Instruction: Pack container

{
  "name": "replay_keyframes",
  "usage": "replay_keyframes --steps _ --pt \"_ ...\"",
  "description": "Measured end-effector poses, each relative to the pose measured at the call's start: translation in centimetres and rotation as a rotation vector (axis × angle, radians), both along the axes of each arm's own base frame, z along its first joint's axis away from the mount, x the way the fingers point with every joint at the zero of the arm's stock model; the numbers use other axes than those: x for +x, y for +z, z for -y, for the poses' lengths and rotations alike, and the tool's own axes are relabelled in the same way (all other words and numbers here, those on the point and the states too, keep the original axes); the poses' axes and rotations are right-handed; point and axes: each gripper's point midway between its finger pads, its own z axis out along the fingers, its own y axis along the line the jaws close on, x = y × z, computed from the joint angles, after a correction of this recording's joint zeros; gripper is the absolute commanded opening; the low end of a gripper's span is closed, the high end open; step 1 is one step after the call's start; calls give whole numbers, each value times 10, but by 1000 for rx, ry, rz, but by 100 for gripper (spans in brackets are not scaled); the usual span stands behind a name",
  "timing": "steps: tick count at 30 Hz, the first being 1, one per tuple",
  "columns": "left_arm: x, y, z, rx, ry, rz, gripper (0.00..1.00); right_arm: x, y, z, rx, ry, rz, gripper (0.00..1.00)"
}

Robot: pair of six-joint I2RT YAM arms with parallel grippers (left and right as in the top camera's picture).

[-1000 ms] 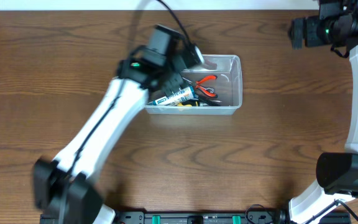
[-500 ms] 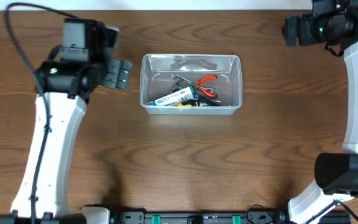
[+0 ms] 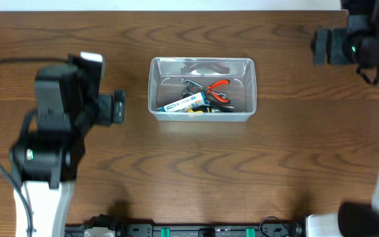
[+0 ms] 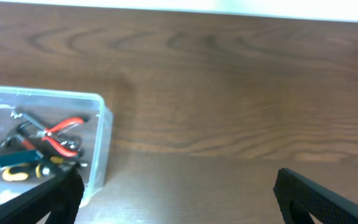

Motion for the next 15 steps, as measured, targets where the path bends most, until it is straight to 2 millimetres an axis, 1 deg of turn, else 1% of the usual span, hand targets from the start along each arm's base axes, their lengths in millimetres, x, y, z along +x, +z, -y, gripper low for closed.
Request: replay_keyframes --steps 2,3,6,8,10,13,15 --pt "-11 -3 -1 -2 -1 39 98 -16 4 1 -7 -16 43 99" --pt "-20 -6 -1 -1 -3 67 98 -27 5 2 -11 -24 68 99" --pt "-40 -17 -3 13 -16 117 98 -59 -4 1 -11 -42 111 99" --pt "-54 -30 -4 20 -23 132 98 -78 -18 0 -12 -55 128 99" --pt "-67 -52 -5 28 -28 118 98 -96 -42 -4 -8 -54 129 99" --pt "-84 -84 -6 39 -36 71 98 -114 -74 -10 4 -52 124 99" --pt "-97 -101 -7 42 -36 36 98 -123 -91 -15 13 -48 144 99"
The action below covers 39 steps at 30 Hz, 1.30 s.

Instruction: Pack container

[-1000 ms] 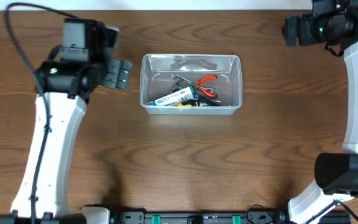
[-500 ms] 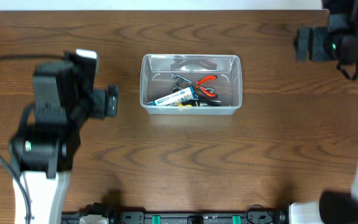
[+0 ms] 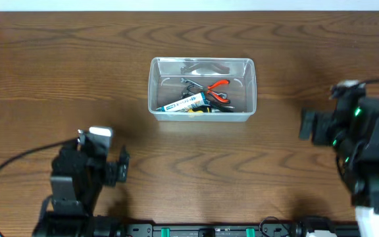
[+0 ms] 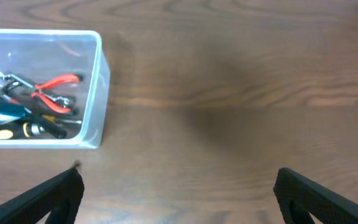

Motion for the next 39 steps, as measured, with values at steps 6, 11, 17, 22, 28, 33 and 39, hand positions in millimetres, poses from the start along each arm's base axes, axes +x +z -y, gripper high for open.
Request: replay_keyframes --steps 6,11,17,22,28,33,39 --pt "-7 6 -1 -3 0 48 98 -19 -14 -2 -9 -25 60 99" --pt "-7 11 -1 -5 0 78 98 -23 -20 4 -17 -71 55 99" --pt "-12 19 -1 -9 -1 123 98 -27 -24 12 -30 -118 35 99" --pt "-17 27 -1 -13 -1 173 98 -44 -41 15 -2 -174 -50 99" --pt "-22 36 -1 -19 -5 223 98 -48 -36 22 13 -234 -22 99" --pt "-23 37 0 -21 -8 230 98 -49 -35 25 8 -255 -18 99" --pt "-23 37 0 -23 -11 230 98 -49 -35 26 8 -262 -16 99"
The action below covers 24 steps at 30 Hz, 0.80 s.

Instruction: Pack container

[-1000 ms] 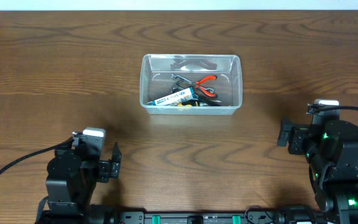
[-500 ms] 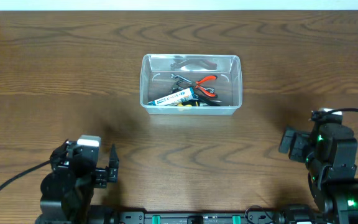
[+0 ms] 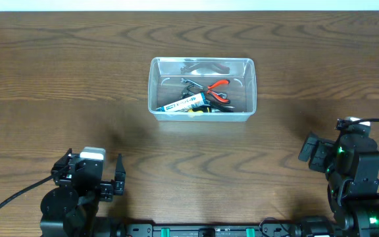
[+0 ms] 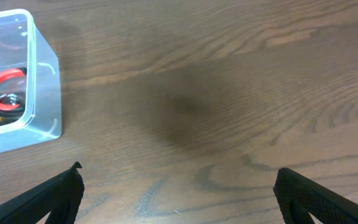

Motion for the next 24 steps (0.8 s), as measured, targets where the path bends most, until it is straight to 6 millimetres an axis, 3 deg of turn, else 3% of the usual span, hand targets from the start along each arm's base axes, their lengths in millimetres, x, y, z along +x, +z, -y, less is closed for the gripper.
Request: replay_keyframes --steps 24 --pt "0 0 0 0 0 0 98 -2 1 0 0 -3 6 99"
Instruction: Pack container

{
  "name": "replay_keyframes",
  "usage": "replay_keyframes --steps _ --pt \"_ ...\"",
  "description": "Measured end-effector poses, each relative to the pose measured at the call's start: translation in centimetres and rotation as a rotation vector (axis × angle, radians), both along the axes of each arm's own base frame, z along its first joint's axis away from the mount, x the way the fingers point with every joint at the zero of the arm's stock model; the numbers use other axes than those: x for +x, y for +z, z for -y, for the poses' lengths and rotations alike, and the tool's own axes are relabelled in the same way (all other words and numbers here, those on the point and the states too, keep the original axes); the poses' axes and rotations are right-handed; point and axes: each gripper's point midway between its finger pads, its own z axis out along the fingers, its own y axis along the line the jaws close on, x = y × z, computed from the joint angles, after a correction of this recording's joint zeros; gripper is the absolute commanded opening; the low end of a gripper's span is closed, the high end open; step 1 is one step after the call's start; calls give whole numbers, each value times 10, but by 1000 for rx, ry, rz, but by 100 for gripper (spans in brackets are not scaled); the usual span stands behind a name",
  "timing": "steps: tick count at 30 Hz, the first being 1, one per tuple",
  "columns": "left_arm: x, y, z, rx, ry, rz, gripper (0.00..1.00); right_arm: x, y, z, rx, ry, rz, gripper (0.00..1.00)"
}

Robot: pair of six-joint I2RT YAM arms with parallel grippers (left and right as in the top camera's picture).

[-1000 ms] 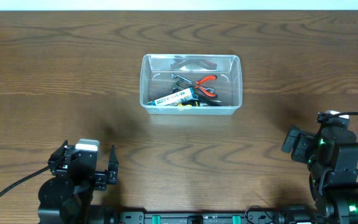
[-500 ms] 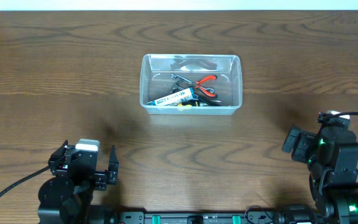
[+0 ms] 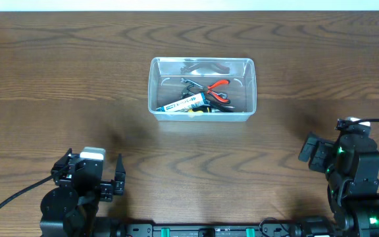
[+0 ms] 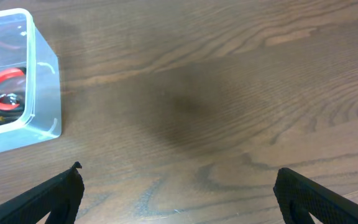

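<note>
The clear plastic container [image 3: 202, 89] stands at the table's middle back. Inside lie red-handled pliers [image 3: 216, 89], a blue and white tube [image 3: 184, 102] and a yellow and black tool. In the right wrist view the container [image 4: 42, 81] shows at the upper left. My right gripper [image 4: 176, 196] is open, its fingers [image 4: 48, 199] wide apart over bare wood with nothing between them. From overhead the right gripper [image 3: 316, 153] sits at the near right edge. The left gripper [image 3: 104, 181] sits at the near left edge, its jaws unclear from above.
The brown wooden table [image 3: 58, 79] surrounds the container on all sides. A black rail [image 3: 202, 230] runs along the near edge between the two arm bases. A cable [image 3: 5, 201] trails from the left arm.
At first my left arm hung left of the container and my right arm at the far right corner, its gripper open. Then both were nearer the front edge. By the last earlier moment both sat drawn back at the near edge, where they remain. The container's contents stayed the same.
</note>
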Motion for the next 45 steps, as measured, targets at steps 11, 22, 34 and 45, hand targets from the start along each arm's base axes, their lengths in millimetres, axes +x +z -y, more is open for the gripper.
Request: replay_keyframes --steps 11,22,34,45 --pt "0 0 1 -1 -3 0 98 -35 45 6 7 -22 267 99" --pt "0 1 2 -5 -10 4 98 21 37 -9 34 51 702 99" --pt "0 1 2 -5 -10 3 98 26 19 -13 29 75 921 99" --pt "0 1 2 -5 -10 3 98 30 -13 -31 16 191 809 99"
